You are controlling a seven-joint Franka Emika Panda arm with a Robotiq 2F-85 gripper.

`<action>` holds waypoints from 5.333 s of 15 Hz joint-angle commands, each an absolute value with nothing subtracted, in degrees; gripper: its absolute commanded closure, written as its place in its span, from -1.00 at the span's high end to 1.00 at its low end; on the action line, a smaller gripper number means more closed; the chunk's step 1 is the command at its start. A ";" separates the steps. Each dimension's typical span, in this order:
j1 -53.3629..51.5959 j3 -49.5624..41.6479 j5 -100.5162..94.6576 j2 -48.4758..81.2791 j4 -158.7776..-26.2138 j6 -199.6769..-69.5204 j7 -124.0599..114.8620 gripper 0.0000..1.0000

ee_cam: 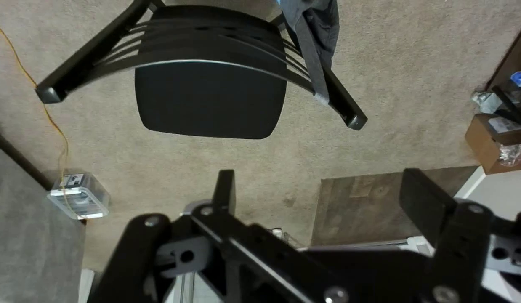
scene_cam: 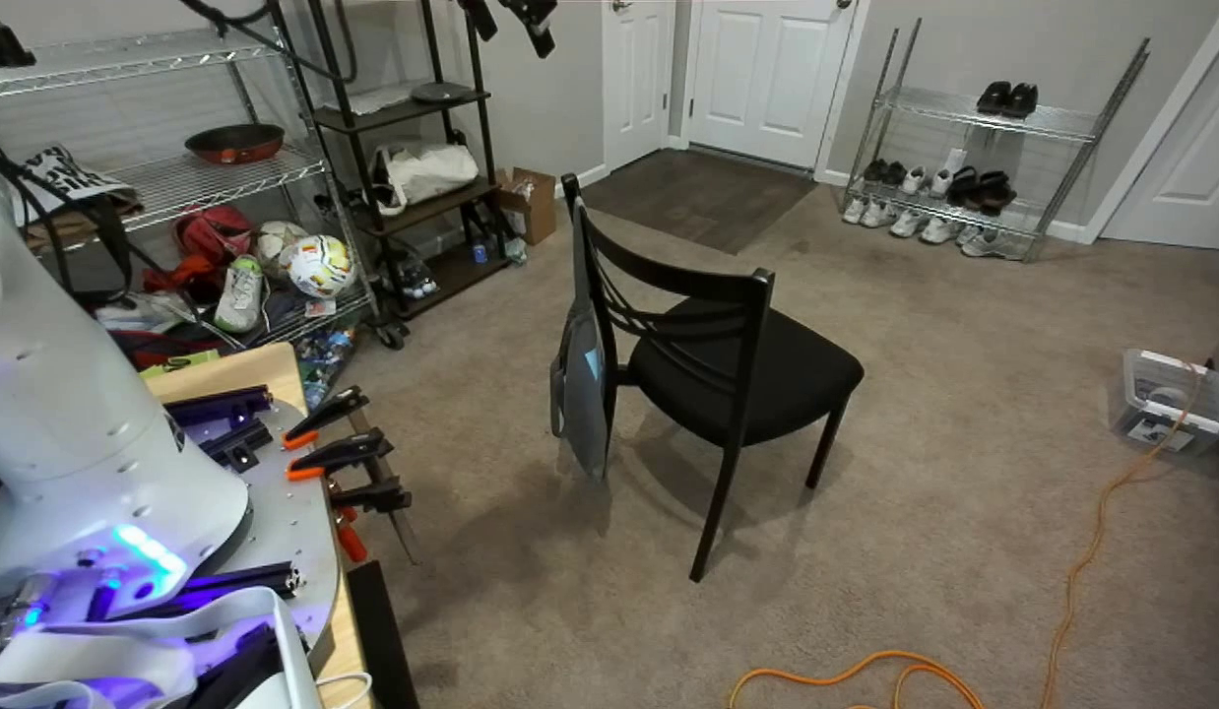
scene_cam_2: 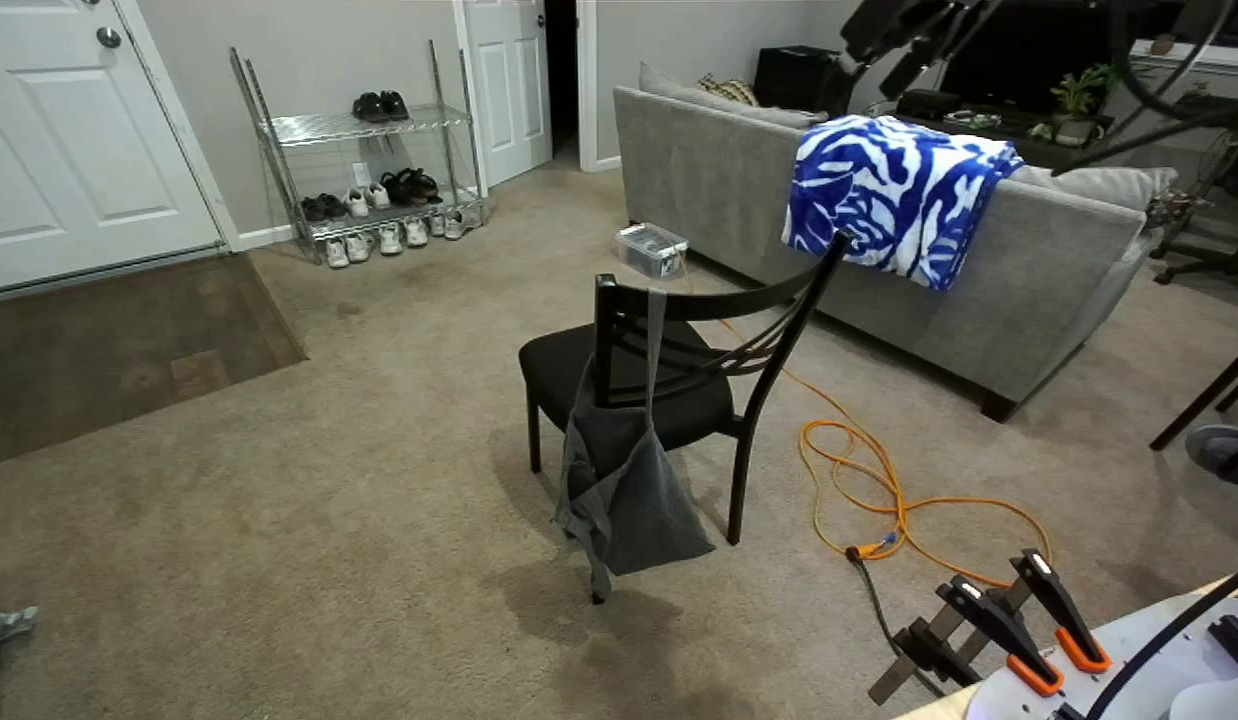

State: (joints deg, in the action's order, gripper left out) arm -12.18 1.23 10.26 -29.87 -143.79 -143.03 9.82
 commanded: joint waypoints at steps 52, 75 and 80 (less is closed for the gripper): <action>-33.63 16.83 -18.63 38.60 -81.69 -114.33 28.25 1.00; -51.34 13.37 -24.02 64.55 -46.21 -67.22 37.46 1.00; -56.50 10.27 -33.22 72.28 -38.09 -62.14 51.07 1.00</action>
State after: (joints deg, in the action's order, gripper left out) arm -53.35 12.16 -28.41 67.75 -44.52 -65.75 43.18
